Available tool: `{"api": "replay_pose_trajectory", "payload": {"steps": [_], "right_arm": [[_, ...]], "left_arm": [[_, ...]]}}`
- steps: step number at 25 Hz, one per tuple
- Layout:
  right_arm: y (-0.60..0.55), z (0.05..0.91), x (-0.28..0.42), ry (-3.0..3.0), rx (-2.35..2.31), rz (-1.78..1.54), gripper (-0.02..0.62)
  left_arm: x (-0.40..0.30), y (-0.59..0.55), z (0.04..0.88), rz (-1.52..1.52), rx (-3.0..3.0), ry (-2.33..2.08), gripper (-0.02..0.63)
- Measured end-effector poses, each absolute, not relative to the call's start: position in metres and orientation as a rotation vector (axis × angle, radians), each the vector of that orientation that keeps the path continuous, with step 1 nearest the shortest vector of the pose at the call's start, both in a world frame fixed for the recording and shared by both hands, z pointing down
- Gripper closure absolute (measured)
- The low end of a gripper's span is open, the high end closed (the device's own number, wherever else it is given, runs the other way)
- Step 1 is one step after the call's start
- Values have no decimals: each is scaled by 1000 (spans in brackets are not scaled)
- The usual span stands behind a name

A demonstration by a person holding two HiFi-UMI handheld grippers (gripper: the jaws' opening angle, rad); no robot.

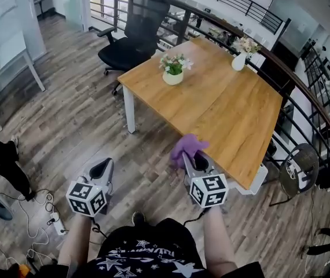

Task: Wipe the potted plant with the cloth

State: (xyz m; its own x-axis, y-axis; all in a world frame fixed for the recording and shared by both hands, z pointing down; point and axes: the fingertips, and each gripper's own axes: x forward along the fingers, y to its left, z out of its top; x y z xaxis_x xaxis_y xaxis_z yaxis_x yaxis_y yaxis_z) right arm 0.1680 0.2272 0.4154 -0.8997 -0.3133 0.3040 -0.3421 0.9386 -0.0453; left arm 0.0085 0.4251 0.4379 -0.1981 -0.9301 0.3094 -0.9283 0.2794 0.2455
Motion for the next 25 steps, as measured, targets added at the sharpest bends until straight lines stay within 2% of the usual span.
{"api": "replay_pose_trajectory", "payload": {"steps": [11,25], "right_arm": [[203,427,144,-2715,565,141,511],[134,439,61,-2727,510,157,511]], "left_arm": [[-24,403,445,-6,1740,-2117,604],[-89,354,454,22,1693,-2147,604]]}}
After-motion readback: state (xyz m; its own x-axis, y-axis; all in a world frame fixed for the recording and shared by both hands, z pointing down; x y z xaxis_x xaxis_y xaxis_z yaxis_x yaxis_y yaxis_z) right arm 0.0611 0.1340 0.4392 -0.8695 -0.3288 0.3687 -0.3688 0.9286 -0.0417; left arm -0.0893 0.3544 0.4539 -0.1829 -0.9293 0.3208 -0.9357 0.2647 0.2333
